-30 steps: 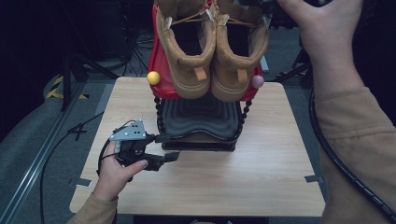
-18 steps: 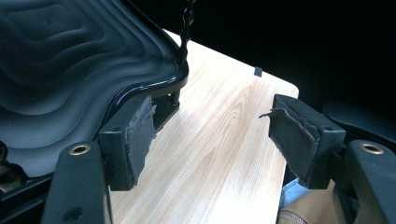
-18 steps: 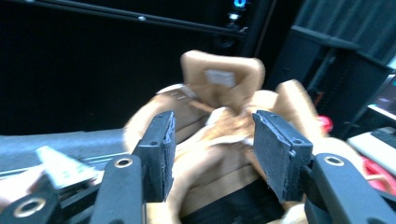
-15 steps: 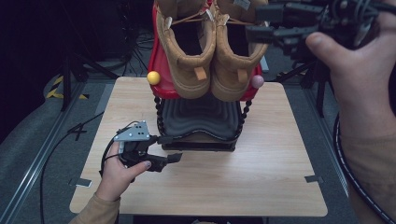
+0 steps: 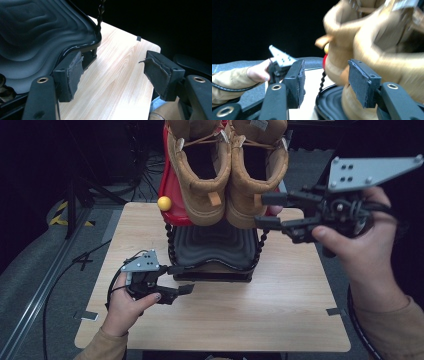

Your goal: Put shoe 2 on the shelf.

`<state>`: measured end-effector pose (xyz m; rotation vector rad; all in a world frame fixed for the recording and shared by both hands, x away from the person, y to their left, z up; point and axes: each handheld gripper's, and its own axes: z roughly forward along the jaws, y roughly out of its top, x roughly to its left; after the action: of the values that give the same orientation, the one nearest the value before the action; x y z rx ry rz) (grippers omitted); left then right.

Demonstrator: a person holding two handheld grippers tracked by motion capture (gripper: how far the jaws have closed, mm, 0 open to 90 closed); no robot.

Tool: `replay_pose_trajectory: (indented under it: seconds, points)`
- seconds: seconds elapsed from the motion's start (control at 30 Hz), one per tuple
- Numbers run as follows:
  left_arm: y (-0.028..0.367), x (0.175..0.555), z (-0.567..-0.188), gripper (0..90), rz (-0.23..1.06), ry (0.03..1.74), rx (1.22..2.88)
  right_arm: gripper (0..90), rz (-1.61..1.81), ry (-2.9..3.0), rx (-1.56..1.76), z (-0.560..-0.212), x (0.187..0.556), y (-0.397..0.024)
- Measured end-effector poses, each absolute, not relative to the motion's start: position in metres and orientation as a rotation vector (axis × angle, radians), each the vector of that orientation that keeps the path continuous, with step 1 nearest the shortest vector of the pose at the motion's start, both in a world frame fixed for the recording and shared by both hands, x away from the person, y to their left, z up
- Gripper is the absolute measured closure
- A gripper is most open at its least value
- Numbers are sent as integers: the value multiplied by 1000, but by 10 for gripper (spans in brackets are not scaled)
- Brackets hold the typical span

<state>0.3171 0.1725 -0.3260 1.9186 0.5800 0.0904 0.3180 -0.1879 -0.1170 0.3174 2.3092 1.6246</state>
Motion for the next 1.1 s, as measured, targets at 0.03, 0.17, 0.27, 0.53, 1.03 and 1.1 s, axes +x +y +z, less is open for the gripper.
replay_pose_trajectory:
  seconds: [0.03,0.17,0.27,0.53,1.03,1.1]
  points:
    - [173,317,-326,314,92,580,1918,483,1628,2317,327,-126,317,-188]
    - [172,317,-326,314,91,581,1927,483,1616,2331,375,-165,316,-190]
    - [171,317,-327,314,85,586,1918,482,1629,2342,413,-191,316,-192]
    - [170,318,-328,314,84,588,1922,470,1632,2367,525,-259,322,-195]
    - [175,318,-327,314,102,599,1915,457,1537,2336,721,-325,326,-219]
    - [176,318,-326,314,103,592,1916,456,1523,2338,721,-326,327,-220]
